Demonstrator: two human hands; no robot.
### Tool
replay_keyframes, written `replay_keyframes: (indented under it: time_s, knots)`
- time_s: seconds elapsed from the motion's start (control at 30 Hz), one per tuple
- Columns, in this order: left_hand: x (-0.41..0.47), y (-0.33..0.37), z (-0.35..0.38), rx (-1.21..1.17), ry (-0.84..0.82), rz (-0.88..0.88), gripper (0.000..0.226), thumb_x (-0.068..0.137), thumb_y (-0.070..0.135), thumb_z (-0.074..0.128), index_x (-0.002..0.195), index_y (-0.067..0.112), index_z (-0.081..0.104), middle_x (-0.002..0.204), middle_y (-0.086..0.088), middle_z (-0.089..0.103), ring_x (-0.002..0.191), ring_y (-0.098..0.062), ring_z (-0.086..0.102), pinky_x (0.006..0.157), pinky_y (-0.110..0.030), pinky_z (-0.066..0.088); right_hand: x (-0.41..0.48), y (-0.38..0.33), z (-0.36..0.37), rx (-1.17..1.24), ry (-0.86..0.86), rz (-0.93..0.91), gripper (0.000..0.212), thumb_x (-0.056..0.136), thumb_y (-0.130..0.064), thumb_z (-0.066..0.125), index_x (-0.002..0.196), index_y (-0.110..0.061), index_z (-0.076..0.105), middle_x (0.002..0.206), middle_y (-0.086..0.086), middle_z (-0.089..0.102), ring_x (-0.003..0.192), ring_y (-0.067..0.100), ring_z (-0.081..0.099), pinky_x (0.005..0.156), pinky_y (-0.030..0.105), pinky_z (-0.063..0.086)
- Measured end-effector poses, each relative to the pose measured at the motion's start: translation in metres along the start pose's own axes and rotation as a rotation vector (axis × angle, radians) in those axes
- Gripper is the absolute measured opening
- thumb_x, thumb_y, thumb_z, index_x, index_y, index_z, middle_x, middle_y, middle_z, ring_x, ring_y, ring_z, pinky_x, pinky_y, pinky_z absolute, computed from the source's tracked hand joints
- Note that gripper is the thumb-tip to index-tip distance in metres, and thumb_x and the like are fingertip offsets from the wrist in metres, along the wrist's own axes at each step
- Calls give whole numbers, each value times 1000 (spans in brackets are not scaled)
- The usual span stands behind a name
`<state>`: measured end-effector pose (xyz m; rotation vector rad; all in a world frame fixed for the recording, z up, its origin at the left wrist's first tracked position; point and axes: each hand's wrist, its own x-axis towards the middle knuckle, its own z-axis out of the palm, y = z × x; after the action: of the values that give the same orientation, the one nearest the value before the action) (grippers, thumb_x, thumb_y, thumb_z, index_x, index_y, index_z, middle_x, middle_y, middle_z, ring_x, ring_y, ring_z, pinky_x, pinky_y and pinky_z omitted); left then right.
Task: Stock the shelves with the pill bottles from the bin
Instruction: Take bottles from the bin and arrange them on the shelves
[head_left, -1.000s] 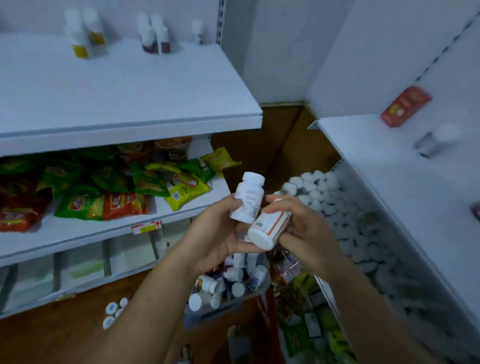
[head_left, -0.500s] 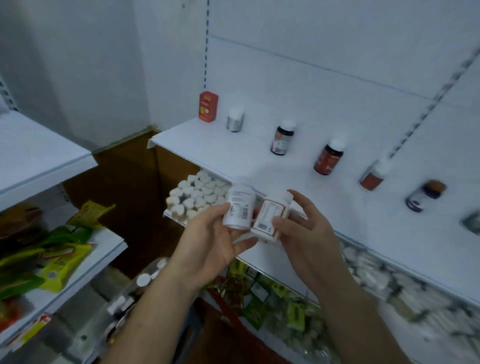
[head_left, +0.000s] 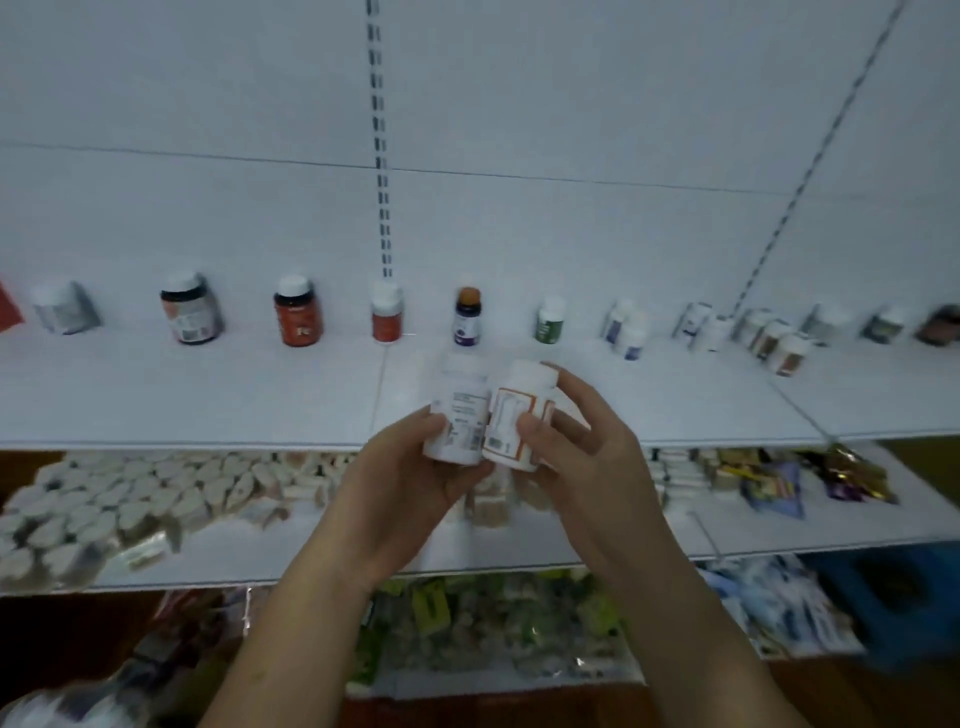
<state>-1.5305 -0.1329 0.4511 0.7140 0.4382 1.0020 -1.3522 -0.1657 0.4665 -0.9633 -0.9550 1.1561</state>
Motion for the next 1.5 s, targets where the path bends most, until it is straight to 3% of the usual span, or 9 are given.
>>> replay_keyframes:
  time_s: [0.33, 0.43, 0.57, 0.7, 0.83, 0.93, 1.03, 1.13, 1.5]
  knots:
    - [83, -120, 122, -113, -90, -226, 42, 100, 23, 56, 136, 3, 64, 130, -20, 67, 111, -31, 69, 90, -36, 61, -25, -52, -177, 29, 268, -18, 43, 96, -14, 68, 137, -27, 63, 117, 7, 78, 108, 28, 75, 89, 45, 61]
    - [111, -139, 138, 42, -120, -220, 51, 94, 19, 67, 141, 2, 55, 135, -25, 67, 116, -37, 70, 85, -38, 63, -24, -60, -214, 41, 359, -37, 50, 89, -16, 73, 136, -27, 63, 115, 9, 77, 106, 29, 75, 84, 42, 62]
    - [147, -158, 159, 441, -74, -53, 72, 78, 7, 87, 140, 22, 53, 112, -11, 72, 93, -25, 74, 73, -37, 61, -11, -66, -249, 13, 425, -61, 57, 84, -19, 73, 139, -26, 60, 114, 11, 77, 109, 33, 73, 91, 46, 62]
    - [194, -172, 176, 543, -205, 6, 63, 90, 12, 76, 142, 40, 53, 116, 3, 74, 102, -19, 75, 82, -42, 63, 19, -70, -272, -72, 470, -81, 58, 89, -17, 72, 144, -26, 56, 118, 6, 77, 112, 27, 73, 98, 49, 57]
    - [242, -165, 189, 35, -281, -293, 49, 96, 28, 60, 145, 22, 57, 137, -13, 69, 127, -37, 66, 101, -58, 55, 54, -80, -290, -120, 499, -92, 56, 90, -15, 71, 143, -26, 57, 116, 8, 78, 107, 25, 75, 88, 41, 61]
    - [269, -166, 189, 27, -337, -348, 45, 106, 18, 43, 150, 19, 53, 142, -16, 65, 130, -37, 64, 102, -58, 55, 73, -83, -303, -129, 531, -89, 55, 90, -16, 72, 142, -28, 58, 115, 7, 78, 102, 25, 76, 79, 34, 59]
    - [289, -171, 189, 41, -334, -364, 46, 97, 17, 53, 143, 19, 62, 141, -14, 66, 129, -38, 64, 101, -61, 54, 87, -84, -316, -133, 549, -88, 57, 85, -21, 72, 140, -29, 59, 113, 7, 79, 102, 25, 76, 81, 35, 60]
    - [302, -178, 192, 24, -280, -365, 49, 79, 20, 64, 127, 19, 73, 133, -16, 71, 127, -41, 65, 97, -59, 57, 97, -83, -334, -131, 543, -77, 57, 85, -20, 72, 139, -30, 59, 113, 4, 79, 105, 22, 76, 85, 35, 61]
    - [346, -256, 207, 399, 39, -172, 41, 93, 18, 68, 133, 27, 69, 121, -8, 74, 117, -33, 69, 92, -52, 62, 135, -54, -457, -355, 374, 50, 55, 81, -33, 80, 134, -35, 64, 118, -8, 77, 110, 14, 73, 89, 36, 61]
